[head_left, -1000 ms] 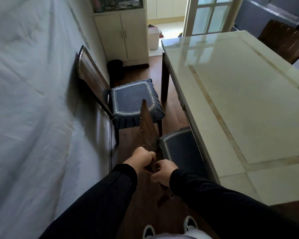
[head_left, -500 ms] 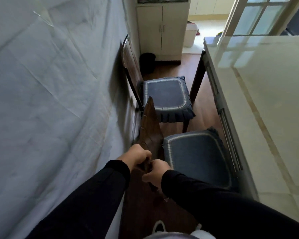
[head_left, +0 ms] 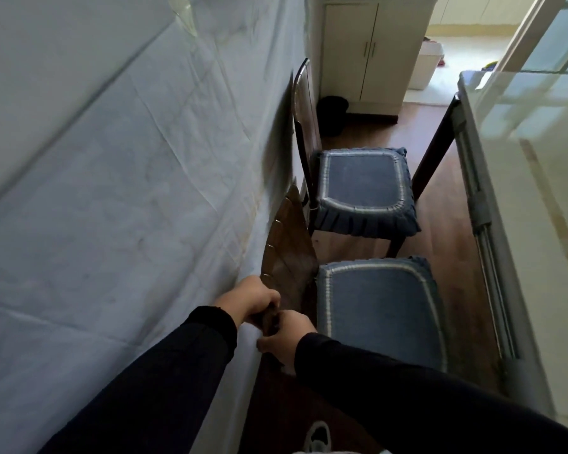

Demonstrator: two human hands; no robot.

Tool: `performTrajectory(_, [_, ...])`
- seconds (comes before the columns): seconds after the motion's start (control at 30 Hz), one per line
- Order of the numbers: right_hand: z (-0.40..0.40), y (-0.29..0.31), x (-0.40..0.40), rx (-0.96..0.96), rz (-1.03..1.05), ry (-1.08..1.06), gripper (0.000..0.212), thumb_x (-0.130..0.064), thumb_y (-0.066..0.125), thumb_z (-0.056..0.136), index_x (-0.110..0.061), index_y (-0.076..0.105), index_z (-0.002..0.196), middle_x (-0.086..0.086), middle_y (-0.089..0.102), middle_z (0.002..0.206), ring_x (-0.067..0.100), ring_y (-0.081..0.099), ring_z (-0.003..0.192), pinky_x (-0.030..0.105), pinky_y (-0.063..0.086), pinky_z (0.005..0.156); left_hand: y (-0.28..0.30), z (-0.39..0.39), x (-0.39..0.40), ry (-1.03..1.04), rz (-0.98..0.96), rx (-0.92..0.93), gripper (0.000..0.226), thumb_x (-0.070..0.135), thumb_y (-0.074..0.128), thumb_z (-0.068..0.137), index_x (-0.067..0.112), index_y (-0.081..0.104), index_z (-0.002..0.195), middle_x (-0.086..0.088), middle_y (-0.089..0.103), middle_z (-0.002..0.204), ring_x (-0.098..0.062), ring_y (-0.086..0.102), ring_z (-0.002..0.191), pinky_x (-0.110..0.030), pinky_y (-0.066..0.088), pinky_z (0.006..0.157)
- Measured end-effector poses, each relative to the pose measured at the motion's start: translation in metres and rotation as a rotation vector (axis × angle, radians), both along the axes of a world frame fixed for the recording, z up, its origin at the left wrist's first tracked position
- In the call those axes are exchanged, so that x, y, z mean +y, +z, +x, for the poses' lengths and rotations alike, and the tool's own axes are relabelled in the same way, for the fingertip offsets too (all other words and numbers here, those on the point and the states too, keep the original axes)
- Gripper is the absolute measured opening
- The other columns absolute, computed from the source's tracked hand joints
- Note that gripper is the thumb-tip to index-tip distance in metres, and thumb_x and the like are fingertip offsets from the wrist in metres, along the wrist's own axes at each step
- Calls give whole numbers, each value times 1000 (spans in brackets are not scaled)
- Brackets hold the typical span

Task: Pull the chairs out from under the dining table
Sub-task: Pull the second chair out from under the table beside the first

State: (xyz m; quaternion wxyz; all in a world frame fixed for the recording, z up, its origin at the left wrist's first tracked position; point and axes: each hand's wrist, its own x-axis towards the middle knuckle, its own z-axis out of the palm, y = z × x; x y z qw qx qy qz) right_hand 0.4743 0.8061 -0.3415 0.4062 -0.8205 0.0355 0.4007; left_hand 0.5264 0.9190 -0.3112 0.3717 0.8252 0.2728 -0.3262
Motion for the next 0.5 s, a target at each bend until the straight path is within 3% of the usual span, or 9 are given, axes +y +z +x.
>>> performTrajectory(0.07, [1, -1, 10, -36, 4, 27, 40, -35, 77, 68, -20, 68, 104, 3, 71, 98, 22, 70, 88, 36, 60, 77, 2, 1, 8, -5, 37, -5, 14, 15, 72, 73, 7, 68, 84, -16, 71, 87, -32, 71, 80, -43, 62, 74])
performTrajectory(0.1, [2, -1, 15, -56, 3, 39, 38, -35, 76, 68, -20, 68, 102, 2, 70, 98, 21, 69, 88, 33, 59, 76, 3, 2, 12, -13, 59, -16, 10, 15, 73, 73, 8, 68, 79, -13, 70, 82, -29, 69, 75, -37, 61, 65])
performTrajectory(0.17, [2, -1, 25, -76, 10, 48, 37, -37, 75, 69, -19, 68, 101, 3, 70, 98, 22, 69, 89, 33, 59, 77, 4, 4, 19, -22, 103, -43, 9, 15, 74, 72, 10, 66, 71, -8, 66, 72, -22, 63, 62, -26, 48, 47])
performTrajectory(0.2, [2, -2, 30, -74, 21, 40, 38, -37, 74, 69, -18, 68, 101, 4, 70, 99, 23, 69, 89, 36, 59, 79, 3, 5, 22, -20, 123, -50, 10, 15, 74, 73, 9, 66, 73, -7, 66, 72, -21, 63, 62, -25, 46, 46])
performTrajectory(0.27, [3, -2, 38, -71, 34, 27, 37, -37, 73, 69, -19, 68, 101, 6, 70, 99, 25, 69, 89, 39, 60, 80, 0, 5, 27, -9, 149, -59, 14, 16, 74, 74, 6, 67, 79, -11, 68, 82, -26, 65, 71, -28, 50, 57])
performTrajectory(0.37, [6, -3, 50, -108, 42, 74, 36, -38, 71, 74, -18, 66, 103, 3, 70, 99, 21, 66, 87, 31, 53, 71, -3, 5, 35, -28, 226, -98, 18, 22, 73, 77, 12, 58, 76, -10, 64, 88, -29, 63, 81, -31, 49, 67])
performTrajectory(0.43, [7, -2, 59, -143, 62, 89, 34, -37, 69, 78, -18, 65, 106, 3, 70, 101, 19, 64, 87, 27, 46, 70, -4, 5, 40, -35, 294, -114, 22, 27, 71, 79, 11, 62, 91, -10, 65, 96, -31, 63, 89, -34, 51, 74])
performTrajectory(0.5, [8, 1, 68, -161, 80, 103, 33, -33, 65, 82, -17, 63, 111, 6, 70, 108, 24, 66, 97, 29, 49, 76, -4, 4, 45, -43, 370, -120, 33, 29, 69, 82, 10, 62, 107, -12, 65, 107, -33, 63, 98, -35, 50, 78])
